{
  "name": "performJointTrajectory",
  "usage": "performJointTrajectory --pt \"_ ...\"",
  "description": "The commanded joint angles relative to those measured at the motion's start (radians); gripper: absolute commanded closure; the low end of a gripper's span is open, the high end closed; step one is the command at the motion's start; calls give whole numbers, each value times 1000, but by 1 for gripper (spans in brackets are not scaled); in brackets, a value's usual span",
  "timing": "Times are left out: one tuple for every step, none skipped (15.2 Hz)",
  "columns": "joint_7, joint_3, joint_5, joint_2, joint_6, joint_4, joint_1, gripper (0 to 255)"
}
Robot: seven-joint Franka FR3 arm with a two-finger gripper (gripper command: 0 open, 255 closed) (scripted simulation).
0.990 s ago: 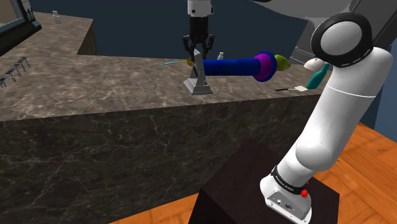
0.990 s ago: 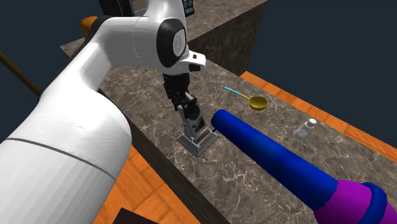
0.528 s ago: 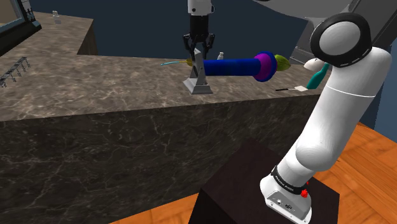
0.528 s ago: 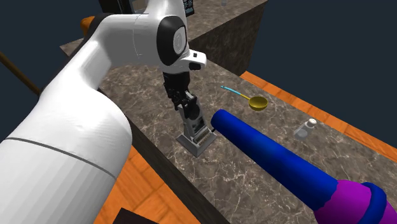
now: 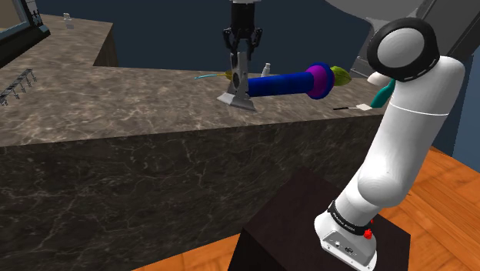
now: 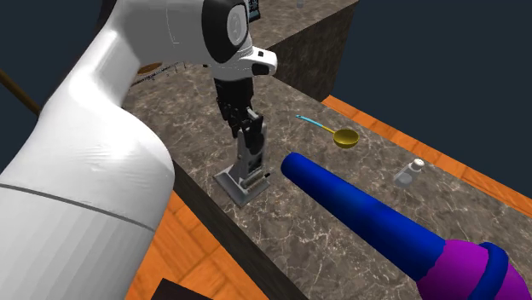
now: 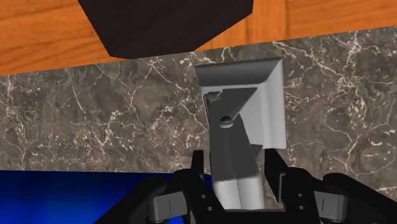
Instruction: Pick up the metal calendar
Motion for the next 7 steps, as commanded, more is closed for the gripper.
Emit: performJointTrajectory --pt "-4 0 -4 19 -36 56 2 255" --pt "-5 0 -7 29 -55 85 4 255" --pt "-6 1 -9 39 -74 114 6 255" --pt "-7 1 -12 50 -94 145 9 255" --pt "-8 1 -15 63 -115 178 11 255" --pt "-8 1 -15 65 -118 183 12 255" --pt "-8 1 -15 65 -118 183 12 255"
